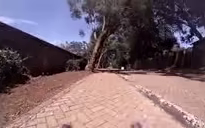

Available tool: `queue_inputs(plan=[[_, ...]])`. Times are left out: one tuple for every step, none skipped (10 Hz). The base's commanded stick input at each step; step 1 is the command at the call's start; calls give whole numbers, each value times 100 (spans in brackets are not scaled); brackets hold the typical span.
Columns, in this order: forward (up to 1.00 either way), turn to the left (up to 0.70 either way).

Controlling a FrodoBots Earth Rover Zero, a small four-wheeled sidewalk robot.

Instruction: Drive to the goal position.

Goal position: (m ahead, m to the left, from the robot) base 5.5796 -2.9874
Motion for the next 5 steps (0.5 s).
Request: queue_inputs(plan=[[70, 0], [70, 0], [70, 0], [70, 0], [70, 0]])
